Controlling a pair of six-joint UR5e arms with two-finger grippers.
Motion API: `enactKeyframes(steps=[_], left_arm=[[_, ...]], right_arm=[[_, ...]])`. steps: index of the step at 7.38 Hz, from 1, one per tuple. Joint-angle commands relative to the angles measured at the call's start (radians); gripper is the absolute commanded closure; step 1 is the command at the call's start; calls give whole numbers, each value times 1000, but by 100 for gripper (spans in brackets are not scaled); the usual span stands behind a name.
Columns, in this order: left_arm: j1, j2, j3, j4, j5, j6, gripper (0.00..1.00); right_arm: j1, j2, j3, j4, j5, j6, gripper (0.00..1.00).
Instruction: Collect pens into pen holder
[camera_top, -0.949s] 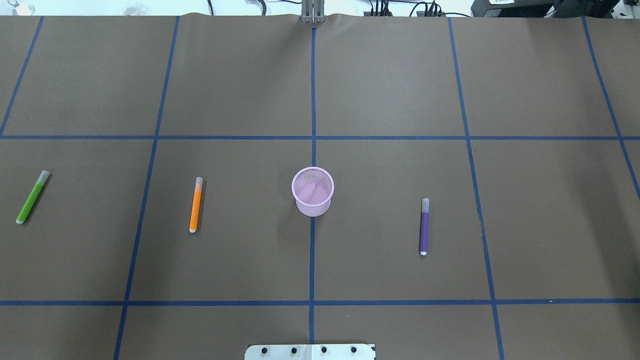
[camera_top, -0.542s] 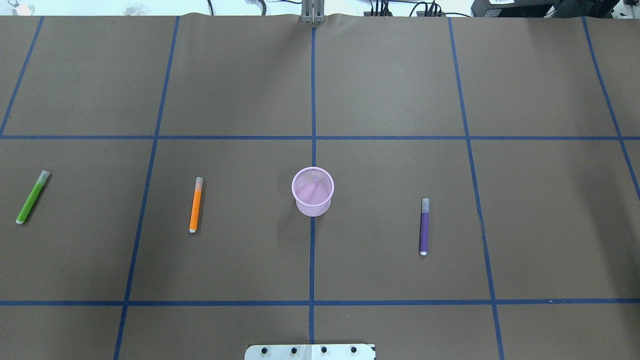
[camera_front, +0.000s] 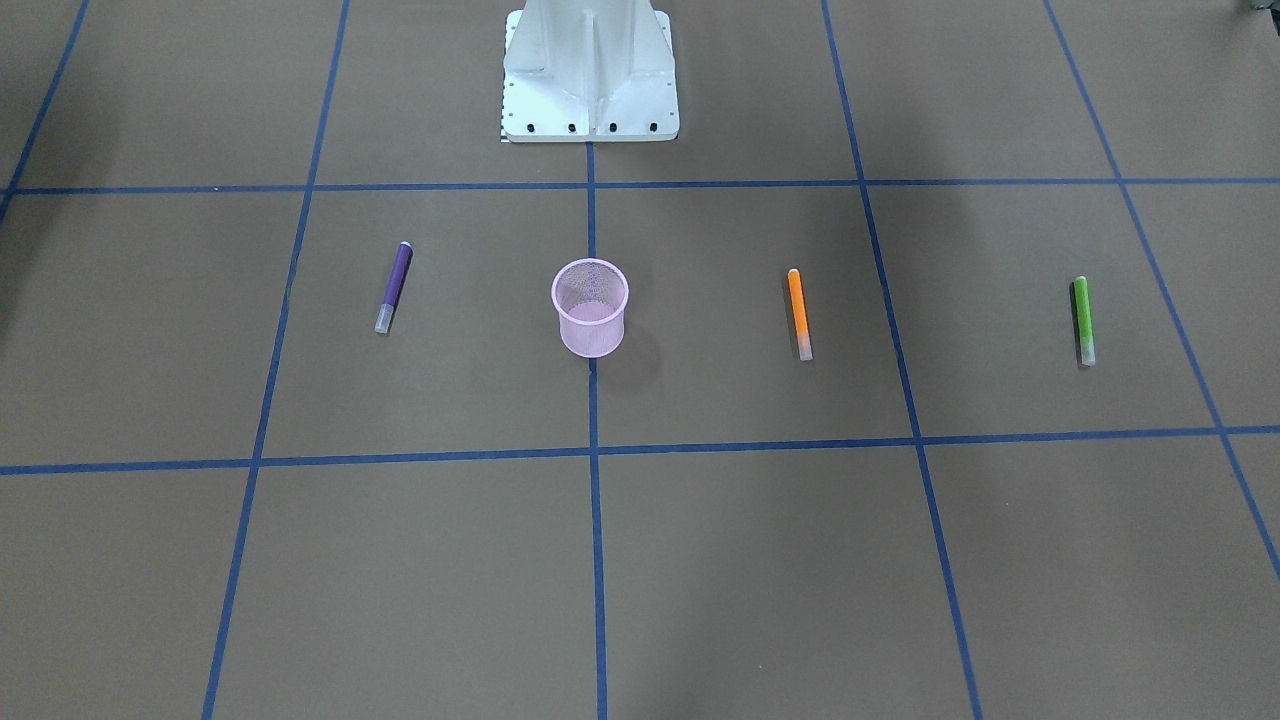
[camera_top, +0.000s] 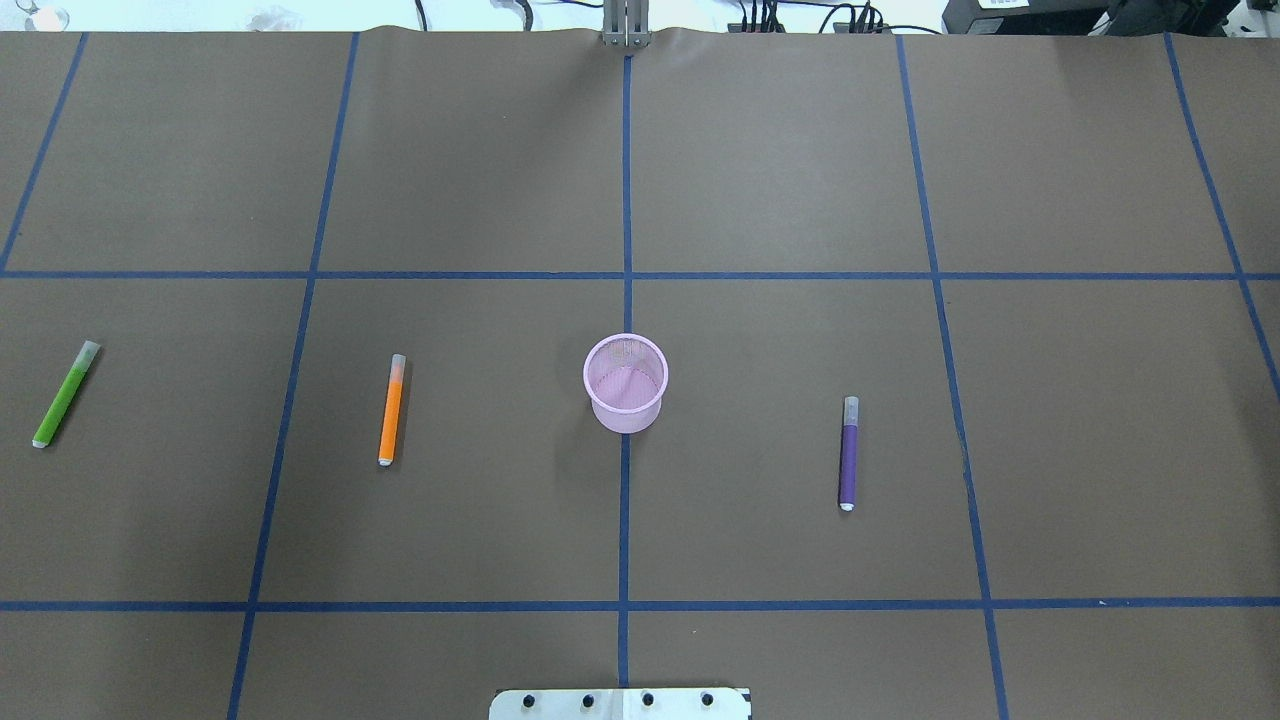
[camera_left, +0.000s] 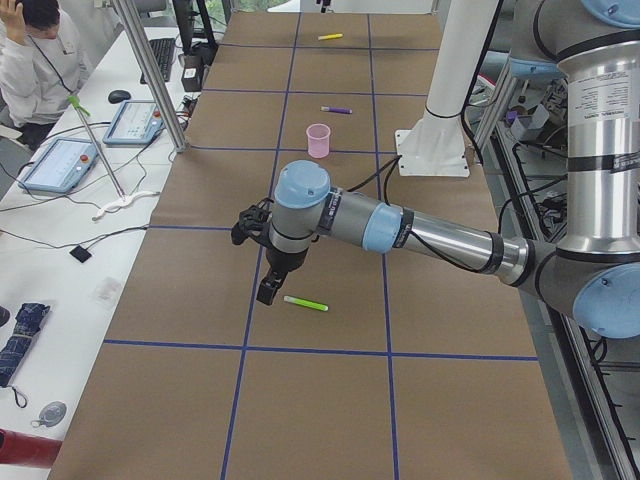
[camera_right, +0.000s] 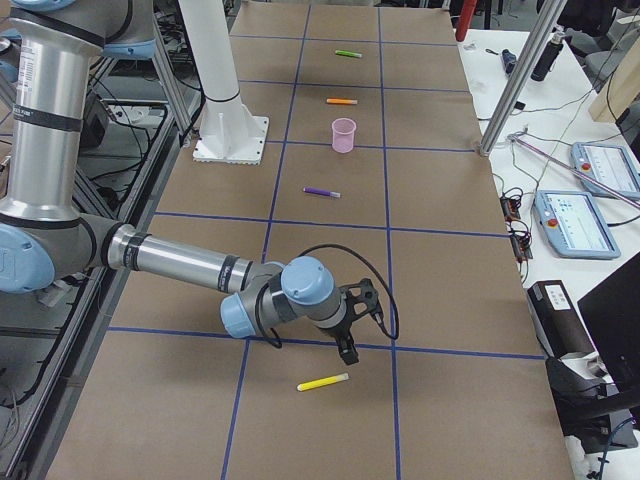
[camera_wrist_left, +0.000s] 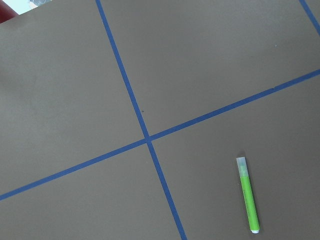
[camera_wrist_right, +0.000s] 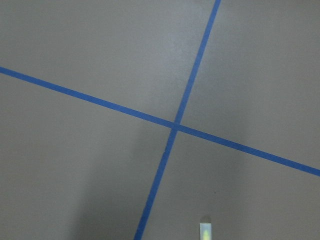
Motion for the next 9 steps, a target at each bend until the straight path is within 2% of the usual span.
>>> enactKeyframes(steps=[1, 3, 4, 5, 7, 9], left_arm=[[0, 3, -10, -2, 0, 1, 0], [0, 6, -8, -28, 0, 1, 0], [0, 6, -5, -40, 0, -1, 0], [0, 6, -5, -42, 0, -1, 0], [0, 6, -7, -43, 0, 1, 0], [0, 6, -7, -43, 0, 1, 0]], right_arm=[[-71, 8, -83, 40, -59, 43, 1], [-158, 32, -135, 54, -130, 77, 3], [-172, 54, -202, 115, -131, 80, 5], [-179, 66, -228, 137, -129, 108, 7], [-185, 66, -250, 139, -121, 146, 27], [-194, 66, -265, 140, -120, 165, 31]])
